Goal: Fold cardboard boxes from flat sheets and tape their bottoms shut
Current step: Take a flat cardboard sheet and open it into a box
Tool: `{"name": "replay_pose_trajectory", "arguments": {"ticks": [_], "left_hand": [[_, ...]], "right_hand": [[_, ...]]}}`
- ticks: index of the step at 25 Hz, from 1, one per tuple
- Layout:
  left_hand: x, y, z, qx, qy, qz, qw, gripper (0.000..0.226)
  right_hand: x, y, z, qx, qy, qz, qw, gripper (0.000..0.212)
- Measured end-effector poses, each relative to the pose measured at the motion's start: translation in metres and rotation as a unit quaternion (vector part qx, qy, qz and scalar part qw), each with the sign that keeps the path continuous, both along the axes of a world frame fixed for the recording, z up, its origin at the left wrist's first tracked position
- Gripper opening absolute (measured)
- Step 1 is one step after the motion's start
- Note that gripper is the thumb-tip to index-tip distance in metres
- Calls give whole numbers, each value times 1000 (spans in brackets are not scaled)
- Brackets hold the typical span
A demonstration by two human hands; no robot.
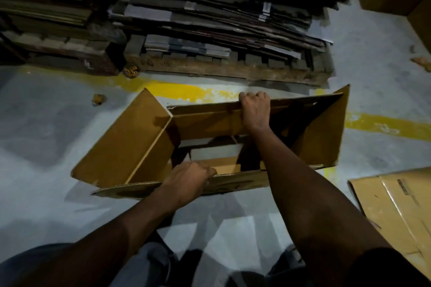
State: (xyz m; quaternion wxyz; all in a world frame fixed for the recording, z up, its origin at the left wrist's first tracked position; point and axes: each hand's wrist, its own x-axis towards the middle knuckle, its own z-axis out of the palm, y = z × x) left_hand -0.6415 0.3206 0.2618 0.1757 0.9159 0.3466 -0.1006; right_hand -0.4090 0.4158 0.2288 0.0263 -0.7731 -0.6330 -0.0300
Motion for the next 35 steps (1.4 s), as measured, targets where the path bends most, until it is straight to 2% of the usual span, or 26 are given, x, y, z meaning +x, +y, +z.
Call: {"name": "replay_pose_trajectory", "arguments": {"ticks": [4, 7, 9, 12, 15, 19, 23, 29, 32, 35], "left_hand": [[-31, 23, 7, -33, 83, 37, 995, 33], [-45, 31, 7, -62, 102, 39, 992, 37], [-41, 26, 9, -44, 89, 8, 995, 42], [-32, 15, 11, -22, 68, -55, 996, 41], [-28, 8, 11, -34, 49, -82, 995, 28], [-47, 23, 5, -87, 75, -11, 993, 28], [-51, 21, 3, -84, 117, 15, 989, 19], [-39, 16, 4, -84, 103, 25, 991, 21], [-39, 18, 0, -88, 76, 35, 993, 20], [-42, 21, 5, -143, 18, 55, 988, 27]], "right_hand": [[29, 8, 2, 41, 3, -68, 997, 40], [49, 3, 1, 36, -10, -86, 996, 25], [46, 6, 2, 32, -13, -83, 996, 20], [22, 15, 6, 27, -5, -42, 999, 25], [1, 19, 9, 30, 2, 26, 999, 30], [26, 9, 8, 25, 8, -28, 999, 40], [58, -12, 5, 26, 15, -82, 996, 31], [44, 8, 6, 42, 1, -84, 996, 24], [40, 9, -2, 32, 11, -113, 993, 40], [38, 0, 2, 47, 12, -136, 989, 49]]}}
